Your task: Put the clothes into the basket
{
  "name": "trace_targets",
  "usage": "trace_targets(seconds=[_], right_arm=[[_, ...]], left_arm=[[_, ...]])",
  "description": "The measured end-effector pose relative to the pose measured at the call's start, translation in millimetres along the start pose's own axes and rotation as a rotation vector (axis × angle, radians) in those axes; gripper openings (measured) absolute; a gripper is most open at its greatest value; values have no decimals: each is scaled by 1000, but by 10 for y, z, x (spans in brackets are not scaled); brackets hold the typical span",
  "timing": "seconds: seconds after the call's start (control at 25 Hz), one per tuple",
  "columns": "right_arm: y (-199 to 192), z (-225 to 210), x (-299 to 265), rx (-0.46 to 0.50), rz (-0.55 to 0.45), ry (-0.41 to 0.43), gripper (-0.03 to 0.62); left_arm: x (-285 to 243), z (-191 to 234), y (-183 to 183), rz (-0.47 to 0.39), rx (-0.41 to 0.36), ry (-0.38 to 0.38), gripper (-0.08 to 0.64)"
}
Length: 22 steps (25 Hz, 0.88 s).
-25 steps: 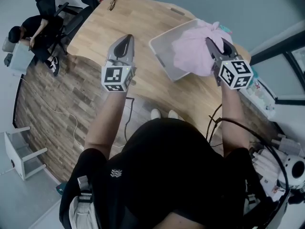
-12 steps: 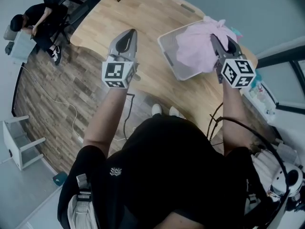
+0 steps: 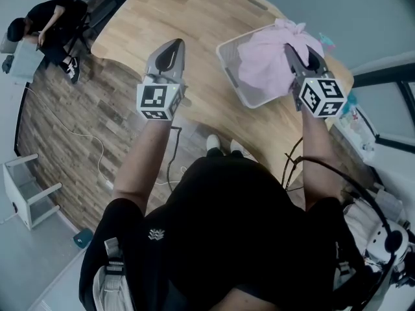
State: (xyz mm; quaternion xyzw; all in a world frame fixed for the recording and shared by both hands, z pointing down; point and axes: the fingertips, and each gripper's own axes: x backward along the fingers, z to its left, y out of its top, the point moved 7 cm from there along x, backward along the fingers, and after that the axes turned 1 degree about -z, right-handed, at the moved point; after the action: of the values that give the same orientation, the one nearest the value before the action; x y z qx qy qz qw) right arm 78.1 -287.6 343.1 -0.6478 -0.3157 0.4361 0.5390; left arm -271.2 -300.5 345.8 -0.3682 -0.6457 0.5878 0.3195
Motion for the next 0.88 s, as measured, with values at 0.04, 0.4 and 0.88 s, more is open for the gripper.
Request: trace_targets(seconds=[0.04, 0.4, 0.88], right_arm=[[-23, 7, -19, 1, 3, 1, 118], [-262, 92, -232, 4, 44, 29, 118], [-595, 91, -395, -26, 112, 53, 118]], left_arm=[[3, 5, -25, 2, 2, -1, 8], [27, -10, -371, 49, 45, 11, 6], [121, -79, -680, 116, 90, 12, 6]])
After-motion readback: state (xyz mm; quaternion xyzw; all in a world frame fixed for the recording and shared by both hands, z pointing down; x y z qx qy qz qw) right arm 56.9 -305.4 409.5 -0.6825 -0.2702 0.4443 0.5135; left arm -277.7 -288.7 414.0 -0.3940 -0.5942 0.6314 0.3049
